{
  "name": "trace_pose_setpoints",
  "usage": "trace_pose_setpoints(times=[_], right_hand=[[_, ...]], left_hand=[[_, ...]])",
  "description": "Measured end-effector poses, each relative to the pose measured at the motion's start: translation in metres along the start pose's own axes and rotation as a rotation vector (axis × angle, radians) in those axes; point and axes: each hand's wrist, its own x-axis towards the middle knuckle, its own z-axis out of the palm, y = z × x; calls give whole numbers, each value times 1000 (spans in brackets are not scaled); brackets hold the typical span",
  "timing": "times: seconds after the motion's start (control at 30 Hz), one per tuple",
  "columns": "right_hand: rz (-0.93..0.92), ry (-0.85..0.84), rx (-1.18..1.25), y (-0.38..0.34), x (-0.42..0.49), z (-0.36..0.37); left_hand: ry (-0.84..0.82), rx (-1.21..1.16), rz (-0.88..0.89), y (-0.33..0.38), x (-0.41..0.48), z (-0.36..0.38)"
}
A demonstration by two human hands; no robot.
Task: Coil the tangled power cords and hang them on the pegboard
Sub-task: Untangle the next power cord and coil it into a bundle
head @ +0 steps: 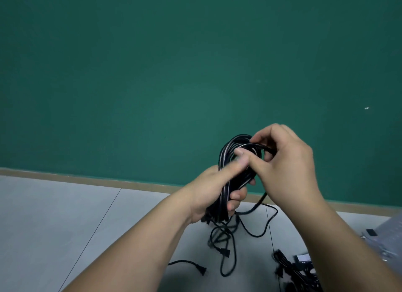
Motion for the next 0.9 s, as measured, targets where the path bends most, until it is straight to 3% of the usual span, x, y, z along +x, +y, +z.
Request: trace_pose_setpoints(times=[0.13, 0.27, 0.4, 0.6, 0.8, 0.9], right_hand=[[76, -103, 170, 11, 2, 6], [350, -283, 606, 30, -2, 14], [388, -432, 527, 40, -8, 17], [333, -142, 482, 11, -3, 20], [516, -43, 555, 7, -8, 22], [594, -97, 640, 10, -8, 20]], left_hand=[[-3, 106, 11, 0, -4, -10], [37, -33, 46, 2, -7, -21], [99, -118, 115, 3, -8, -31], [338, 340, 147, -2, 0, -35], [247, 359, 133, -14, 4, -22], [205, 263, 149, -13, 4, -20]])
